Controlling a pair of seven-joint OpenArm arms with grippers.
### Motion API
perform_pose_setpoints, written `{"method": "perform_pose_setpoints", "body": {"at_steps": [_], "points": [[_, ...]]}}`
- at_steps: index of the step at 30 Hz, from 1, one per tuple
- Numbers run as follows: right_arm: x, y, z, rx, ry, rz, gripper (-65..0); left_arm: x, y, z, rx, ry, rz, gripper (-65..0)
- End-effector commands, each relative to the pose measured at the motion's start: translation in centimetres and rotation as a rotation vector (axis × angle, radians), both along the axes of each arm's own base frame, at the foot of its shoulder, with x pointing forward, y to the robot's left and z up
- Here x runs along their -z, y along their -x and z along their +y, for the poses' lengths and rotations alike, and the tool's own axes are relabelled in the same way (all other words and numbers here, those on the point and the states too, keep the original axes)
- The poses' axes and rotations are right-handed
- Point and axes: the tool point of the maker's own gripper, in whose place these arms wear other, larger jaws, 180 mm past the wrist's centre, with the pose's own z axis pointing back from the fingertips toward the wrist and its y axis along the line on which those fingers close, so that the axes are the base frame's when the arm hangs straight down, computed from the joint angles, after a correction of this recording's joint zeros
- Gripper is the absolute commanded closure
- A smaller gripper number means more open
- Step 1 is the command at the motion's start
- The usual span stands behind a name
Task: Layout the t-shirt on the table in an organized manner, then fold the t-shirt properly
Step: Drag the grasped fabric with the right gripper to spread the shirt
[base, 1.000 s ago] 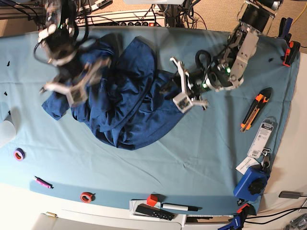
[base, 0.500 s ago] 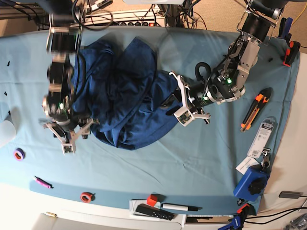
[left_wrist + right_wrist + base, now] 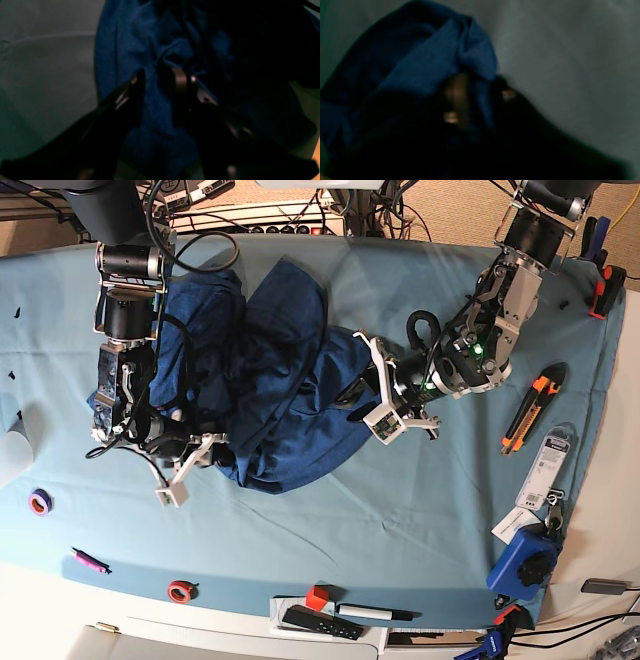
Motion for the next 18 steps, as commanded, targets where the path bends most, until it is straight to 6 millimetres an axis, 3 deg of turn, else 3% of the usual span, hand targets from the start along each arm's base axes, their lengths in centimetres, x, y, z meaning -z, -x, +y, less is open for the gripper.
{"method": "perform_pose_setpoints", "body": {"at_steps": [1,3,6,13,18], "points": [[-0.2,-0.1,-0.3,-0.008,0.02,0.011,0.0,-1.7,-0.8,-0.2,-0.001,0.038,-0.044,-18.7],[-0.8,-0.8,-0.4,0.001,0.019,-0.024,0.0,-1.7,-0.8,-0.2,-0.002,0.038,-0.044,-18.7],[-2.9,-3.3,-1.6,0.036,0.078,-0.119,0.0,-1.7,-0.8,-0.2,-0.001,0.038,-0.044,-18.7],[-12.8,-11.3,-6.4,0.24,0.271,-0.368,0.0,-1.7,-0.8,-0.2,-0.002,0.038,-0.044,-18.7],[-18.3,-13.3,-6.7,0.26,0.293,-0.419,0.0,-1.7,-0.8,-0.2,-0.002,0.037,-0.044,-18.7]]}}
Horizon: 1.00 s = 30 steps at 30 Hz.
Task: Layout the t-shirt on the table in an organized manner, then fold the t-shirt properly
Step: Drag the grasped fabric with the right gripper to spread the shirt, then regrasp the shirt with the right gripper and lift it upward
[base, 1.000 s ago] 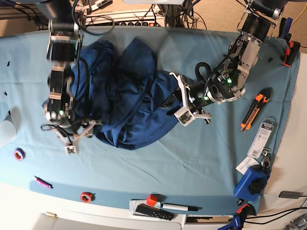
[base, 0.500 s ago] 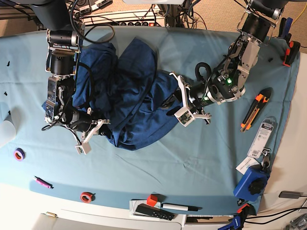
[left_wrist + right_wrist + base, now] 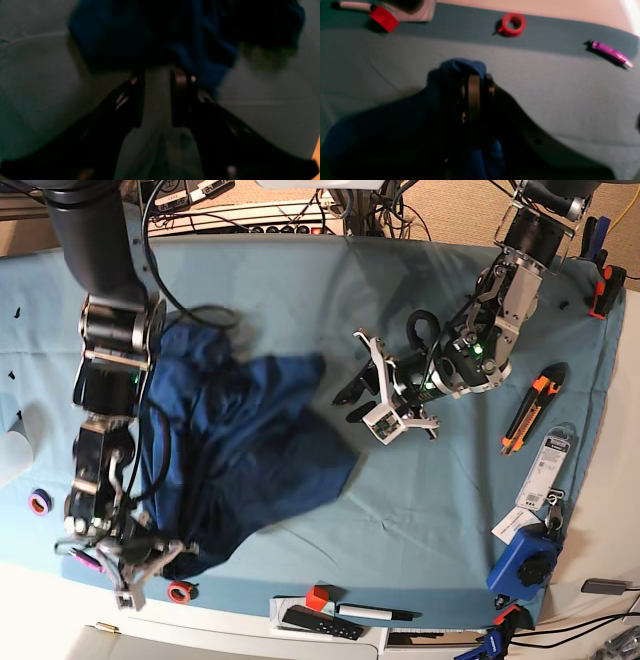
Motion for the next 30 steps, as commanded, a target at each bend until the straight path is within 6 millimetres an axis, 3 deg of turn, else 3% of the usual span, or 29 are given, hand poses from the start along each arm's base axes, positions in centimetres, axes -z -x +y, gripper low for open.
{"method": "perform_pose_setpoints", "body": {"at_steps": [1,4,9,11,19,23,27,28,30], "points": [[-4.0,-1.0,-0.2,0.0,0.0,-0.092,0.0,-1.7,-0.8,-0.2,-0.002,0.037,-0.044,-18.7],[-5.4,0.3,1.2,-0.04,-0.02,-0.083,0.0,-1.7,-0.8,-0.2,-0.002,0.038,-0.044,-18.7],[-6.5,5.5,6.7,-0.271,-0.054,-0.093,0.0,-1.7,-0.8,-0.2,-0.002,0.038,-0.044,-18.7],[-5.4,7.9,8.6,-0.338,-0.055,-0.103,0.0,-1.6,-0.7,-0.2,-0.002,0.036,-0.041,-18.7],[2.6,20.1,15.0,-0.565,-0.194,0.081,0.0,-1.3,-0.8,0.1,-0.024,0.032,-0.032,-18.7],[4.9,25.8,16.5,-0.653,-0.235,0.18,0.0,-1.3,-0.8,0.1,-0.024,0.032,-0.032,-18.7],[6.1,29.4,17.1,-0.683,-0.253,0.228,0.0,-1.3,-0.8,0.1,-0.023,0.032,-0.032,-18.7],[6.3,30.0,17.2,-0.685,-0.255,0.238,-2.0,-1.3,-0.8,0.1,-0.024,0.032,-0.032,-18.7],[6.5,31.0,17.3,-0.692,-0.255,0.249,-18.3,-1.3,-0.8,0.1,-0.024,0.032,-0.032,-18.7]]}}
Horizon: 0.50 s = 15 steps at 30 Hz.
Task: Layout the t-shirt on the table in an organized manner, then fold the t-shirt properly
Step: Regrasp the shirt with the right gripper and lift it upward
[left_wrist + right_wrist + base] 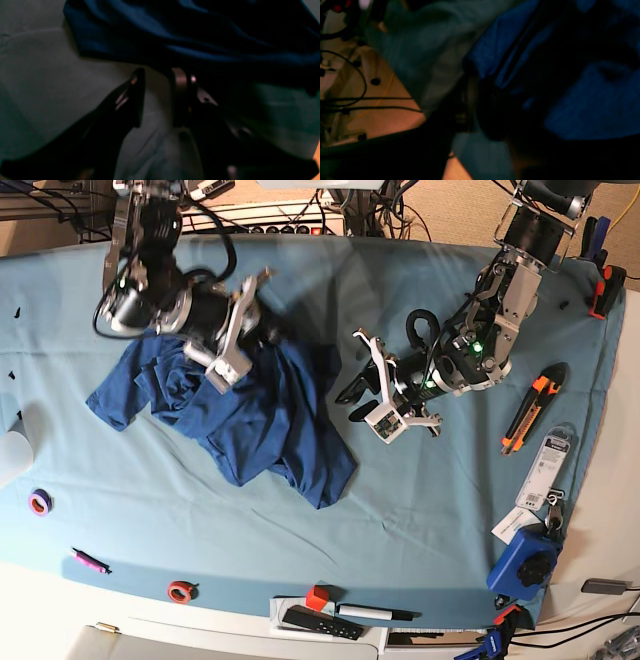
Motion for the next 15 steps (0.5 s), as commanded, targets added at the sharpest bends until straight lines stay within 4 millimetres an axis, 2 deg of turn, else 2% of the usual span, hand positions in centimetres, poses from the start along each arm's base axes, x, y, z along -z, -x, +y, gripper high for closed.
{"method": "perform_pose_setpoints", "body": {"at_steps": [1,2,5,8,10,12,14,15], "points": [[-1.3,-0.3,0.4,-0.005,-0.03,-0.047,-24.1,-1.6,-0.8,-0.2,-0.001,0.034,-0.043,-18.7],[-1.6,-0.3,0.5,-0.005,-0.037,-0.06,-26.5,-1.6,-0.8,-0.2,-0.001,0.035,-0.043,-18.7],[-3.1,-1.0,0.7,-0.004,-0.042,-0.122,-26.5,-1.6,-0.8,-0.2,-0.001,0.035,-0.044,-18.7],[-5.4,-3.1,-0.1,0.039,-0.037,-0.234,-26.5,-1.6,-0.8,-0.2,-0.001,0.036,-0.044,-18.7],[-6.3,-5.2,-2.0,0.107,0.024,-0.313,-26.5,-1.6,-0.8,-0.2,-0.001,0.035,-0.044,-18.7],[-6.6,-7.2,-4.7,0.202,0.138,-0.363,-26.5,-1.6,-0.8,-0.2,-0.001,0.035,-0.044,-18.7],[-6.7,-8.4,-7.3,0.292,0.238,-0.395,-26.7,-1.6,-0.8,-0.2,-0.001,0.036,-0.044,-18.7],[-6.8,-8.7,-8.2,0.324,0.265,-0.409,-29.1,-1.6,-0.8,-0.2,-0.001,0.036,-0.044,-18.7]]}}
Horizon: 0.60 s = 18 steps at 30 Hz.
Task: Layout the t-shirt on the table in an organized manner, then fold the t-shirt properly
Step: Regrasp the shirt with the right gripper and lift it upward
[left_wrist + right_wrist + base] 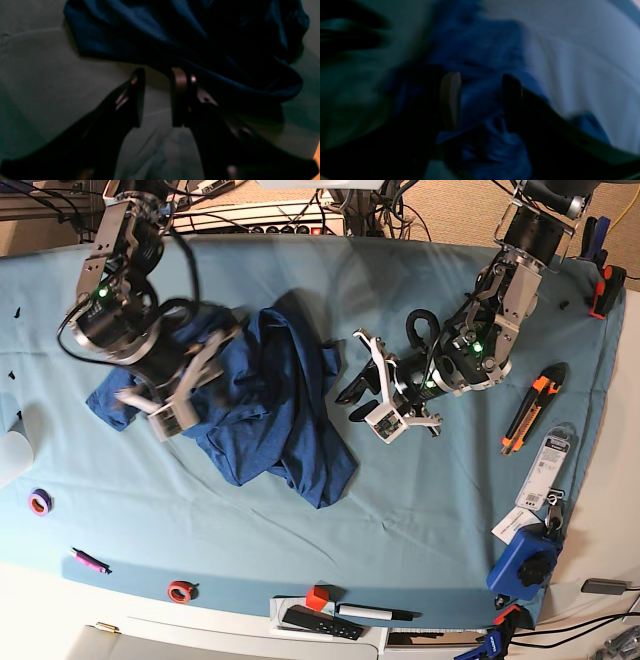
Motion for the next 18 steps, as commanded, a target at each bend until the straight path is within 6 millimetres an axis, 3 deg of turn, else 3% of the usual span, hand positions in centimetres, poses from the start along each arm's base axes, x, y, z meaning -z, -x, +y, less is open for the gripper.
{"method": "perform_pose_setpoints", "body": {"at_steps": [1,15,16,18], "points": [[-1.2,-0.5,0.0,-0.005,-0.001,-0.052,-31.3,-1.6,-0.8,-0.2,-0.001,0.036,-0.044,-18.7],[4.7,-3.4,-3.3,0.104,0.006,0.041,-33.0,-1.8,-0.8,-0.2,-0.001,0.042,-0.044,-18.7],[4.8,-3.4,-3.4,0.105,0.009,0.043,-31.9,-1.8,-0.8,-0.2,-0.001,0.042,-0.043,-18.7],[5.0,-3.2,-3.5,0.108,0.015,0.06,-21.8,-1.8,-0.8,-0.2,-0.001,0.042,-0.044,-18.7]]}}
